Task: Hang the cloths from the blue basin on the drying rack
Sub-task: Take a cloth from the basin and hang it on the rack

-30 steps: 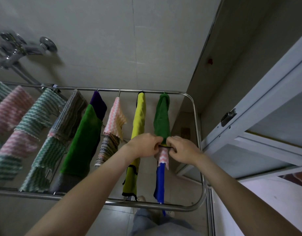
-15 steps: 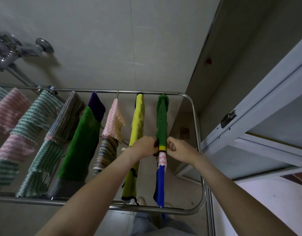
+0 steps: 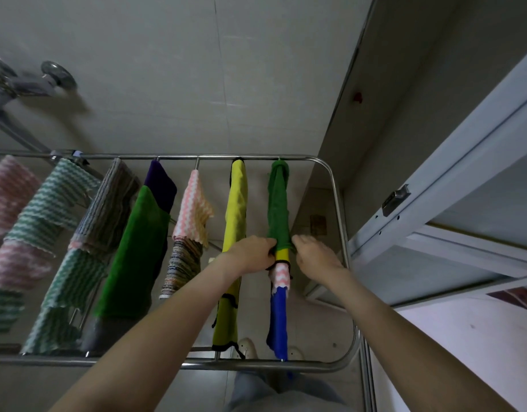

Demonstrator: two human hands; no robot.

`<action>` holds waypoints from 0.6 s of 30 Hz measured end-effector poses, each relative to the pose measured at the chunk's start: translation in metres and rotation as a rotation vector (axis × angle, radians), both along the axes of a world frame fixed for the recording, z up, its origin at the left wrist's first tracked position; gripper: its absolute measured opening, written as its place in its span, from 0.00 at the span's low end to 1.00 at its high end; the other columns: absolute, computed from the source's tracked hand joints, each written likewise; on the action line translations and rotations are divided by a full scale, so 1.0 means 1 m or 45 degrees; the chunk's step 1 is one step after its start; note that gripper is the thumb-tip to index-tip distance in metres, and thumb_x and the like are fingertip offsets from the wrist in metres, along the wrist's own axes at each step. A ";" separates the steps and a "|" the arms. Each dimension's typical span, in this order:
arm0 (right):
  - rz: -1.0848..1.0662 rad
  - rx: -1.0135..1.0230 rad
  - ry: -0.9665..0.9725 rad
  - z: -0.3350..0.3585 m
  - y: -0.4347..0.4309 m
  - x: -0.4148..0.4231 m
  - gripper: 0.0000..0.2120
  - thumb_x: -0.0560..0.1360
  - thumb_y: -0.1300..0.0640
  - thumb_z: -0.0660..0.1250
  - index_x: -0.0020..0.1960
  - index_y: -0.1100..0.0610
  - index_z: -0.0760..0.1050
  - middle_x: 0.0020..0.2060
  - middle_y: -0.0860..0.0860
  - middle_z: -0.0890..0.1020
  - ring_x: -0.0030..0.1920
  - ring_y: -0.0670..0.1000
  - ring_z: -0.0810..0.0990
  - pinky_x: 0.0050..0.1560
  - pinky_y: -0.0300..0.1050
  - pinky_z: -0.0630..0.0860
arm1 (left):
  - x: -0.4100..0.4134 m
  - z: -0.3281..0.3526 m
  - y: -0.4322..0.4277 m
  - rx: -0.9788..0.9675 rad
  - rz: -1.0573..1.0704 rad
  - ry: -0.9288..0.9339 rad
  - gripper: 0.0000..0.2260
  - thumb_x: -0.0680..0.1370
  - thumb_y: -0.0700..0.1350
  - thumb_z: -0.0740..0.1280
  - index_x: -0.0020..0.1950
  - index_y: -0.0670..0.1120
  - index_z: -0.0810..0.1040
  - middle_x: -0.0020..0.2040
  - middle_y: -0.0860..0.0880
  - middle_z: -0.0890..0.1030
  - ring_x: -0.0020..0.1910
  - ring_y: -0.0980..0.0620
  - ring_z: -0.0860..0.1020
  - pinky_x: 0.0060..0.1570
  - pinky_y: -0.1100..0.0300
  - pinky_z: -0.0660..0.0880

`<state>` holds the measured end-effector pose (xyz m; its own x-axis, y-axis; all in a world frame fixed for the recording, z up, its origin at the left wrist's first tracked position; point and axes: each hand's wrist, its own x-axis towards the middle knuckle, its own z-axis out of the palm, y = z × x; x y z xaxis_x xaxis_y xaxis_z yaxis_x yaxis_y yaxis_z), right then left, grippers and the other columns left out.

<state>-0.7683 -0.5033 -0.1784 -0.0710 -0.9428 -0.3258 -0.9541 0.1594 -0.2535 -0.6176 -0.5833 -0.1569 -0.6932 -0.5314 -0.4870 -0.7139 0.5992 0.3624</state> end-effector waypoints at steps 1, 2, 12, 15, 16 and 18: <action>0.019 0.090 -0.043 0.000 0.000 0.001 0.20 0.76 0.65 0.56 0.67 0.60 0.65 0.64 0.57 0.71 0.65 0.57 0.68 0.60 0.48 0.68 | 0.001 -0.002 -0.003 0.076 0.049 0.017 0.11 0.78 0.43 0.59 0.59 0.42 0.72 0.55 0.40 0.79 0.54 0.42 0.77 0.47 0.55 0.73; 0.009 0.158 -0.094 -0.001 0.000 0.001 0.23 0.76 0.65 0.57 0.70 0.60 0.62 0.67 0.57 0.69 0.68 0.56 0.66 0.63 0.48 0.68 | 0.001 -0.004 -0.005 0.152 0.125 0.046 0.13 0.78 0.41 0.60 0.61 0.41 0.71 0.57 0.40 0.78 0.55 0.42 0.77 0.49 0.54 0.74; -0.550 -0.279 -0.644 0.018 -0.023 -0.003 0.11 0.78 0.62 0.59 0.58 0.54 0.71 0.53 0.50 0.76 0.55 0.50 0.76 0.55 0.46 0.74 | 0.003 0.019 -0.004 1.047 0.935 0.624 0.13 0.83 0.39 0.54 0.67 0.44 0.66 0.57 0.42 0.75 0.53 0.49 0.74 0.49 0.61 0.73; -0.337 -0.407 -0.690 0.045 -0.034 0.010 0.09 0.77 0.61 0.62 0.56 0.55 0.72 0.49 0.49 0.75 0.49 0.48 0.75 0.50 0.43 0.74 | 0.014 0.022 -0.007 0.750 1.017 0.613 0.17 0.82 0.43 0.57 0.71 0.42 0.67 0.60 0.44 0.76 0.55 0.50 0.76 0.53 0.59 0.74; -0.278 -0.443 -0.718 0.050 -0.039 0.017 0.08 0.76 0.60 0.62 0.55 0.55 0.72 0.48 0.49 0.75 0.48 0.47 0.75 0.49 0.41 0.73 | 0.019 0.026 -0.007 0.668 1.035 0.638 0.16 0.82 0.43 0.58 0.69 0.42 0.69 0.60 0.44 0.77 0.53 0.50 0.76 0.52 0.59 0.74; -0.168 -0.477 -0.771 0.058 -0.051 0.033 0.06 0.75 0.61 0.63 0.53 0.57 0.73 0.46 0.51 0.75 0.45 0.47 0.74 0.45 0.38 0.70 | 0.033 0.033 -0.003 0.515 1.102 0.735 0.12 0.81 0.43 0.60 0.63 0.43 0.74 0.56 0.44 0.79 0.51 0.50 0.78 0.52 0.58 0.75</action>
